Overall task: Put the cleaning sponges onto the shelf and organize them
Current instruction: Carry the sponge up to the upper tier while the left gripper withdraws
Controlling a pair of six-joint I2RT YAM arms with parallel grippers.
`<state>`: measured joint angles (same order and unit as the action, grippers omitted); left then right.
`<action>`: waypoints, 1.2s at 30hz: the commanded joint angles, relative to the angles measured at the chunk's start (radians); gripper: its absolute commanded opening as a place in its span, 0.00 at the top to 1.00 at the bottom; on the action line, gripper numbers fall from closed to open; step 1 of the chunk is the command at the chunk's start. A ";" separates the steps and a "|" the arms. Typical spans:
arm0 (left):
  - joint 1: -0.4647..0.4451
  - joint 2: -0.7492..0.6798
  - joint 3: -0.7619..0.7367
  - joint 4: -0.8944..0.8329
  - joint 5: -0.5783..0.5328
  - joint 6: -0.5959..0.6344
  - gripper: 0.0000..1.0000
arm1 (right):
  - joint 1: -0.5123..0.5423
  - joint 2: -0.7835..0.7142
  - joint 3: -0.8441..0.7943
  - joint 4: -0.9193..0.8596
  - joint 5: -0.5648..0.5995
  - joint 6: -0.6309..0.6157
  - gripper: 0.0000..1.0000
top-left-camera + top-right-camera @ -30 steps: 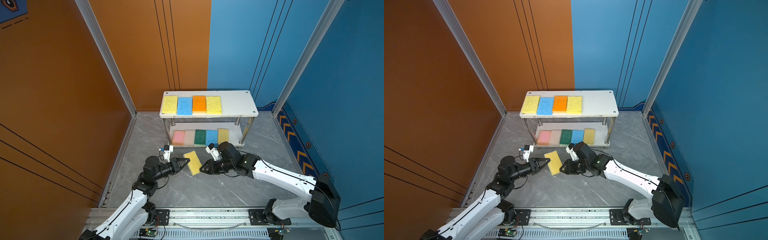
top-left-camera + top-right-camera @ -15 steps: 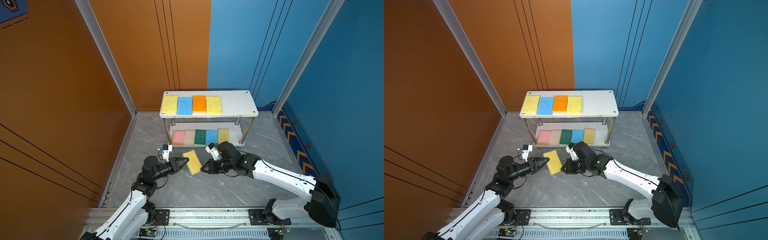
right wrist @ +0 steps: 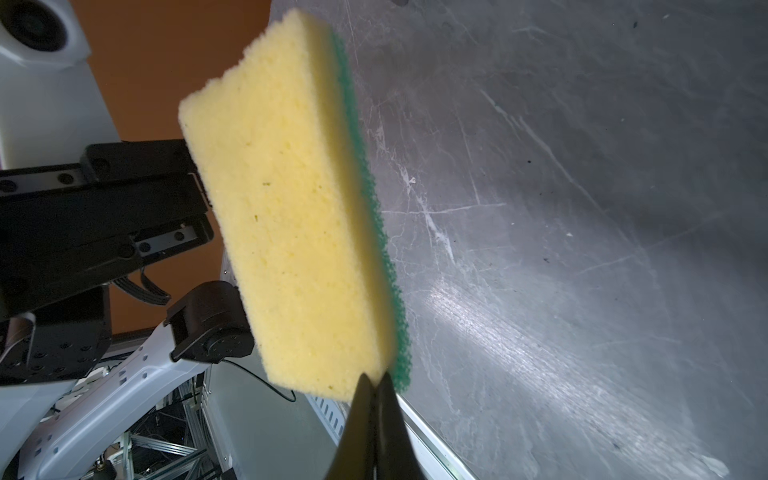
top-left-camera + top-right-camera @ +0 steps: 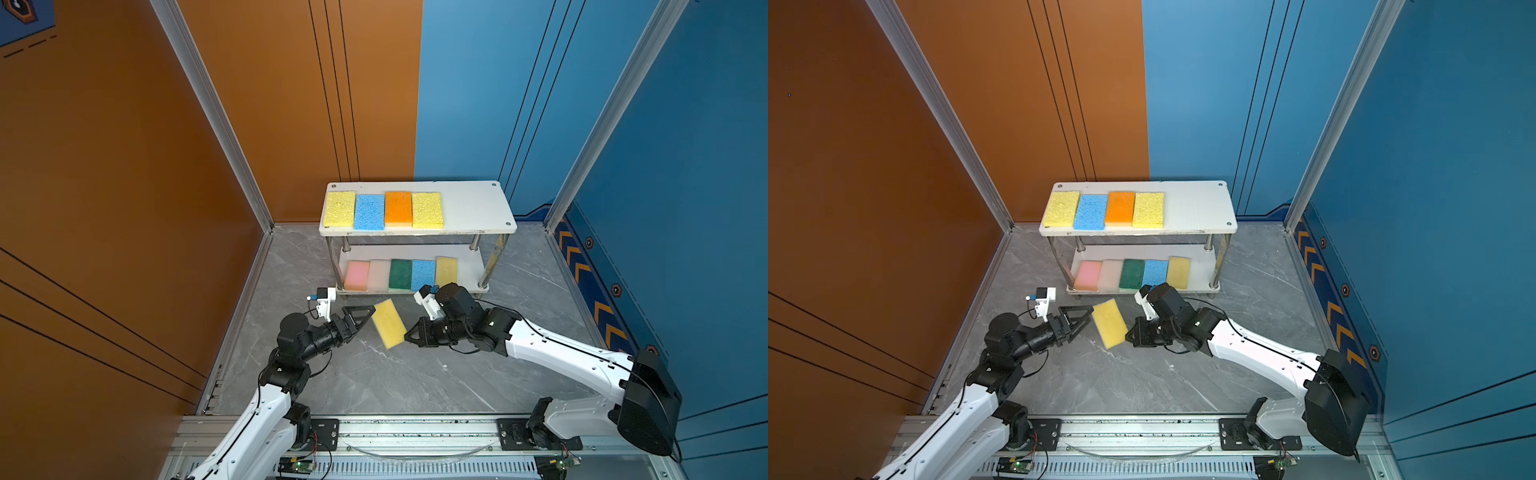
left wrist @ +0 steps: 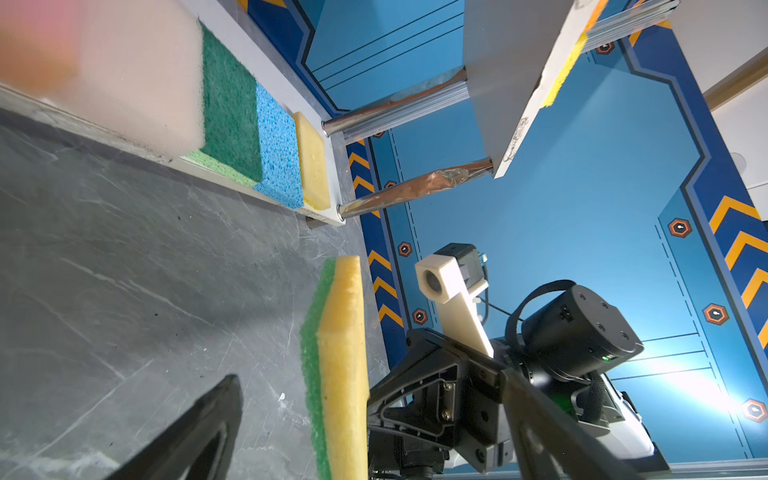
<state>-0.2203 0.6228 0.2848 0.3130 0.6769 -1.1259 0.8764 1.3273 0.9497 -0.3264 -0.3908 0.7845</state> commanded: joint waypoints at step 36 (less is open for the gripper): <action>0.051 -0.287 0.116 -0.643 -0.254 0.296 0.02 | -0.458 -0.027 0.910 -0.618 0.156 -0.228 1.00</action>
<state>-0.1787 0.3466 0.3687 -0.2958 0.4366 -0.8570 0.4461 1.2633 1.8004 -0.8101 -0.2085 0.5335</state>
